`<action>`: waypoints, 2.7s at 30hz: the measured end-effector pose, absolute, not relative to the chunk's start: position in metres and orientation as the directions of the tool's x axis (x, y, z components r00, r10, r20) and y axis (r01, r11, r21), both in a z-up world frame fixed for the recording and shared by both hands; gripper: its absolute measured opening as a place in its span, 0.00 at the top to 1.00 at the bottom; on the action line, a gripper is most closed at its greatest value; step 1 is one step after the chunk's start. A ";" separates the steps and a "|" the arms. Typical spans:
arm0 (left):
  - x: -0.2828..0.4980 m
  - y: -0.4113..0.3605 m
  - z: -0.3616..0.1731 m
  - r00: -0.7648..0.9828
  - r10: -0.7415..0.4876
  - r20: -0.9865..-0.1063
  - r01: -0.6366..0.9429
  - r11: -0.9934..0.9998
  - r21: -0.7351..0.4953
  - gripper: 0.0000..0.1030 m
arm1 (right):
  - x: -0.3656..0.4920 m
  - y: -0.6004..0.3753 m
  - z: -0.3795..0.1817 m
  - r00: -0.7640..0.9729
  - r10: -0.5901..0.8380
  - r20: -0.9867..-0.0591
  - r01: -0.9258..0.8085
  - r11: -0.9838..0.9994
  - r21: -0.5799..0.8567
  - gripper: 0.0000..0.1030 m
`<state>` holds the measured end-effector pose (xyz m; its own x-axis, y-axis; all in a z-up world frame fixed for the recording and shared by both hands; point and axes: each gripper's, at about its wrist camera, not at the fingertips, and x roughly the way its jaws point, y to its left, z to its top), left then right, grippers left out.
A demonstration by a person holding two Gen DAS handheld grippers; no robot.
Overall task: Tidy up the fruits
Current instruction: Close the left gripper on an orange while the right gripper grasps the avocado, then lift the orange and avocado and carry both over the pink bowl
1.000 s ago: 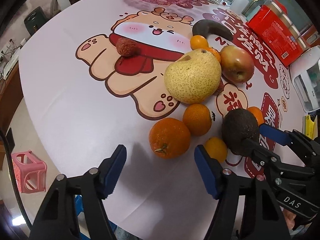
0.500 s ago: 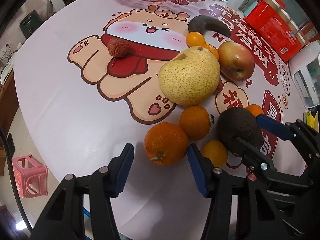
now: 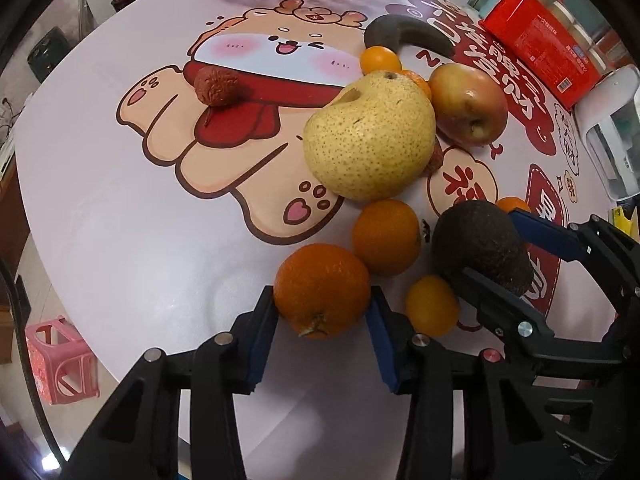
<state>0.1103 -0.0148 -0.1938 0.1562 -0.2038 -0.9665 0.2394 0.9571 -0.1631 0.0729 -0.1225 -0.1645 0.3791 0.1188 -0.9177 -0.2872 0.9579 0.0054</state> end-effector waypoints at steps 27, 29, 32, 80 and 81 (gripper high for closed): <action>0.058 0.010 -0.041 0.436 -0.127 -0.891 0.249 0.968 -0.016 0.60 | 0.030 -0.123 -0.051 0.571 0.169 -0.803 -0.207 0.977 0.059 0.44; 0.054 0.015 -0.025 0.460 -0.114 -0.880 0.240 0.971 0.001 0.60 | 0.029 -0.123 -0.041 0.580 0.190 -0.792 -0.200 0.976 0.088 0.44; 0.053 0.025 -0.006 0.492 -0.098 -0.865 0.228 0.973 0.020 0.60 | 0.028 -0.120 -0.031 0.589 0.205 -0.781 -0.203 0.974 0.102 0.44; 0.462 0.001 -0.097 0.471 -0.095 -0.877 0.359 0.929 0.092 0.59 | 0.402 -0.122 -0.088 0.468 -0.010 -0.884 0.139 0.988 0.062 0.44; 0.466 -0.001 -0.103 0.463 -0.093 -0.882 0.363 0.927 0.093 0.59 | 0.406 -0.123 -0.095 0.457 -0.010 -0.889 0.142 0.988 0.062 0.44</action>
